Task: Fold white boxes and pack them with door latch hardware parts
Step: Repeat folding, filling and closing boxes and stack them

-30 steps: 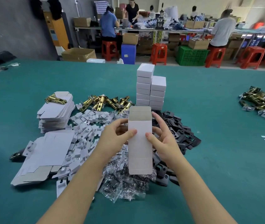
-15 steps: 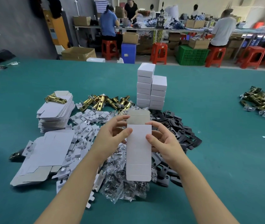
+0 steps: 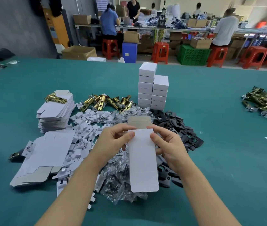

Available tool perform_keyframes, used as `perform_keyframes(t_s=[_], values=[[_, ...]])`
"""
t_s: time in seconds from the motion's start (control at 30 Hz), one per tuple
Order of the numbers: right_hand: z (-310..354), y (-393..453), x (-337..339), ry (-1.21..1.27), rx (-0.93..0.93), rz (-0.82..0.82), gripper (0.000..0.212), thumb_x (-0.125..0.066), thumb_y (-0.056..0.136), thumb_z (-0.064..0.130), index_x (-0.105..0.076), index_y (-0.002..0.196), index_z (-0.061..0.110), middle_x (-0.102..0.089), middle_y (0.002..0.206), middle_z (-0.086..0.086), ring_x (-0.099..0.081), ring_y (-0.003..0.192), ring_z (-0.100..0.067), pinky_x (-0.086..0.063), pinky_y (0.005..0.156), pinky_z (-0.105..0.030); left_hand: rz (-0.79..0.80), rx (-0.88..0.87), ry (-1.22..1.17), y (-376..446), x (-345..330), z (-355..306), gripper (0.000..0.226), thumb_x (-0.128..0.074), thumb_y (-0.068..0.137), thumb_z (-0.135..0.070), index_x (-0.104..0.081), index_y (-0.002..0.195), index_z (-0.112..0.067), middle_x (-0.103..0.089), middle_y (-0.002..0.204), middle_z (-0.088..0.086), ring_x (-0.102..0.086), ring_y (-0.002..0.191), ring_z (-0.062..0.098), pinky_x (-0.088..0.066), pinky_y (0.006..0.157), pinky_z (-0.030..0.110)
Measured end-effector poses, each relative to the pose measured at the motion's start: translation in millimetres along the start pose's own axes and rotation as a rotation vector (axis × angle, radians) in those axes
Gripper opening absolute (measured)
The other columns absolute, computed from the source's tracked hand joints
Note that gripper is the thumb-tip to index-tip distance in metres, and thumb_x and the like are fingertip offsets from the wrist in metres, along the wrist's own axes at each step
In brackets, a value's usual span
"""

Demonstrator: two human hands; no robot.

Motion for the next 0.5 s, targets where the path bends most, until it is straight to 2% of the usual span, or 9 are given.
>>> perform_keyframes(t_s=[0.07,0.13,0.23,0.3,0.4,0.5], values=[[1.2,-0.9,-0.2,0.014,-0.009,0.016,0.024,-0.076,0.081,0.026,-0.081,0.104,0.027,-0.077,0.109,-0.003,-0.077,0.092,-0.028,-0.065,0.062,-0.036,-0.008,0.009,0.003,-0.7,0.1,1.1,0.020,-0.076,0.083,-0.041,-0.079,0.102,-0.035,-0.075,0.085,0.008,-0.061,0.068,0.016,-0.053,0.058,0.025],[2.2,-2.2,-0.8,0.018,-0.011,0.027,0.024,-0.077,0.080,0.024,-0.080,0.104,0.025,-0.077,0.106,-0.003,-0.076,0.090,-0.029,-0.064,0.059,-0.036,-0.012,0.017,0.006,-0.6,-0.8,2.9,0.024,-0.077,0.081,-0.044,-0.078,0.104,-0.036,-0.076,0.091,0.008,-0.063,0.074,0.018,-0.052,0.060,0.024],[1.8,-1.8,0.4,0.003,0.027,-0.004,0.031,-0.076,0.080,0.021,-0.067,0.109,0.023,-0.067,0.112,-0.005,-0.074,0.092,-0.023,-0.064,0.057,-0.041,-0.044,-0.037,-0.024,-2.0,-2.2,3.4,0.018,-0.078,0.088,-0.025,-0.075,0.102,-0.035,-0.076,0.096,0.003,-0.069,0.081,0.013,-0.054,0.063,0.022],[-0.1,-1.1,1.2,0.009,0.031,-0.021,0.037,-0.076,0.080,0.021,-0.061,0.113,0.028,-0.061,0.115,-0.011,-0.072,0.092,-0.025,-0.064,0.059,-0.045,-0.098,-0.043,-0.026,-2.7,-1.1,4.0,0.024,-0.079,0.087,-0.022,-0.067,0.103,-0.035,-0.074,0.098,-0.003,-0.072,0.084,0.013,-0.057,0.066,0.024],[-2.1,-0.7,1.6,-0.004,0.023,-0.007,0.038,-0.076,0.081,0.023,-0.070,0.116,0.036,-0.065,0.117,-0.009,-0.074,0.093,-0.027,-0.064,0.063,-0.044,-0.110,-0.022,-0.030,-3.4,-1.7,2.6,0.033,-0.079,0.088,-0.022,-0.065,0.112,-0.041,-0.074,0.098,-0.009,-0.073,0.084,0.010,-0.056,0.065,0.021],[-2.0,-0.9,0.8,-0.041,0.024,0.007,0.024,-0.075,0.083,0.021,-0.077,0.105,0.029,-0.070,0.112,-0.003,-0.075,0.089,-0.023,-0.064,0.061,-0.038,-0.061,-0.045,-0.003,-3.1,-4.5,-0.2,0.024,-0.074,0.090,-0.017,-0.077,0.102,-0.038,-0.075,0.094,0.005,-0.068,0.083,0.017,-0.055,0.068,0.029]])
Point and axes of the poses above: each hand's wrist, its own y-axis towards the middle knuckle, its own x-axis out of the back of the hand, z = x × y, the point moved 6 cm from there along y, towards the middle knuckle
